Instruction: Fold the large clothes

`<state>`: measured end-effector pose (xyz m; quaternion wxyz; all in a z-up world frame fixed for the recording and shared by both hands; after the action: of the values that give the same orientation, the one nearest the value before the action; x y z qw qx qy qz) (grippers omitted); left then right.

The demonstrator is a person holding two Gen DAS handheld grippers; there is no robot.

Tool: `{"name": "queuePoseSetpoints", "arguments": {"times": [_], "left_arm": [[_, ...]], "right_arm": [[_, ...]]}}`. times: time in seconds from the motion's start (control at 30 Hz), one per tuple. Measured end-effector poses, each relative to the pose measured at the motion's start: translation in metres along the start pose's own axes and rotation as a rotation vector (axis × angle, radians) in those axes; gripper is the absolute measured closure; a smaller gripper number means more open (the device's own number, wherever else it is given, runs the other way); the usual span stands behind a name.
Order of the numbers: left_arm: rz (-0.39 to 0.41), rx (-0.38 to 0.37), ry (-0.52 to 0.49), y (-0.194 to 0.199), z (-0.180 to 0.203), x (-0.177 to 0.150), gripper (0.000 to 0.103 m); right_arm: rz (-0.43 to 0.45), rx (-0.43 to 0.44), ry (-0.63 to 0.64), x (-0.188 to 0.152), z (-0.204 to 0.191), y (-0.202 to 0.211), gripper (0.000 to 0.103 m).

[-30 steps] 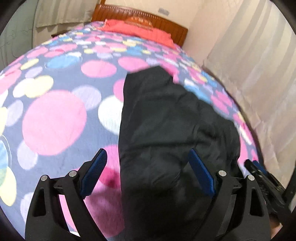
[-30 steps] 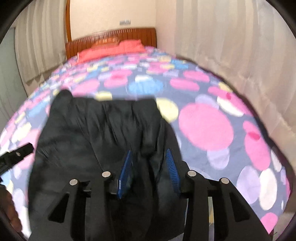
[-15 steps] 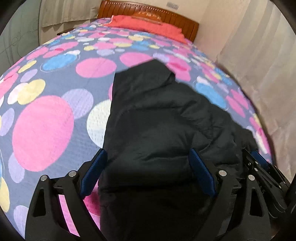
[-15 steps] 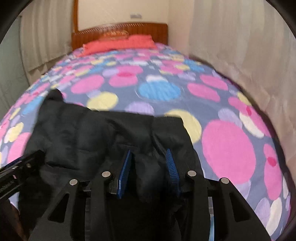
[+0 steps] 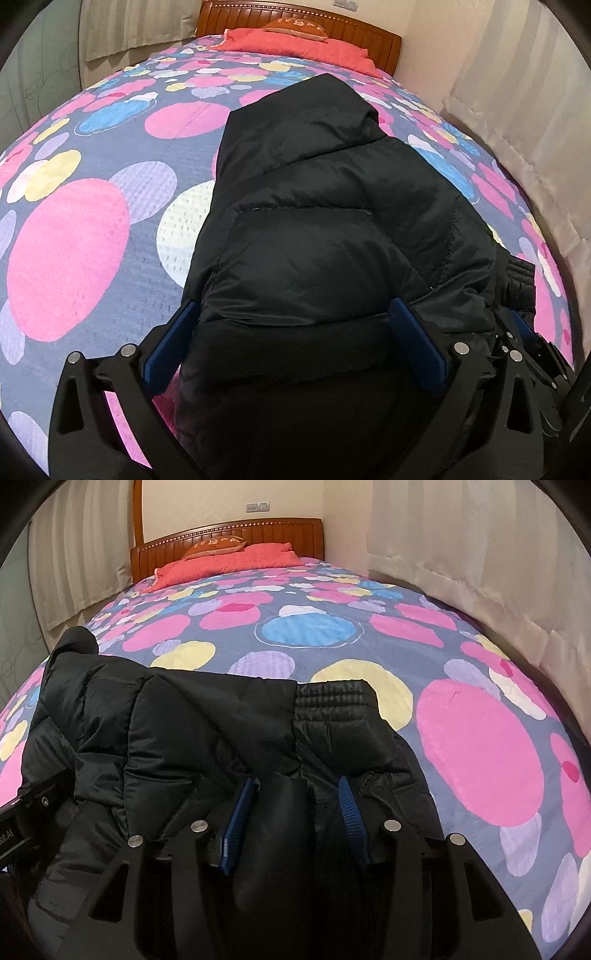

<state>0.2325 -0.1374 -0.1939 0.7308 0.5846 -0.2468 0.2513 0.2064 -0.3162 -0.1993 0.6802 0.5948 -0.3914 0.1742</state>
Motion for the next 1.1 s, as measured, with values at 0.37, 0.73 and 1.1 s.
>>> {"name": "queuePoseSetpoints", "arguments": {"times": [0.37,0.73,1.1], "left_arm": [[0.013,0.005,-0.007,-0.007,0.0,-0.004,0.002],[-0.05,-0.057,0.073,0.002,-0.011,0.005,0.002],[-0.05,-0.112,0.322,0.04,-0.05,0.005,0.002]], "right_arm": [[0.025,-0.022,0.005,-0.003,-0.003,-0.003,0.056],[0.0,-0.017,0.008,0.006,0.001,0.009,0.05],[0.066,-0.033,-0.011,0.021,0.011,0.055,0.038]]}}
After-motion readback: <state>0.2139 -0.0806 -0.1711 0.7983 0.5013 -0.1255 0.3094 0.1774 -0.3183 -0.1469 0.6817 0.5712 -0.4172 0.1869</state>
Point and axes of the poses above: each gripper's, at about its wrist camera, not at the fingertips, and y roughly against the way its jaws point, z to its right, x to its top, the point moved 4 cm from there along -y, roughly the way its jaws point, and after that the axes turned 4 degrees about z, right-handed, at the moved point
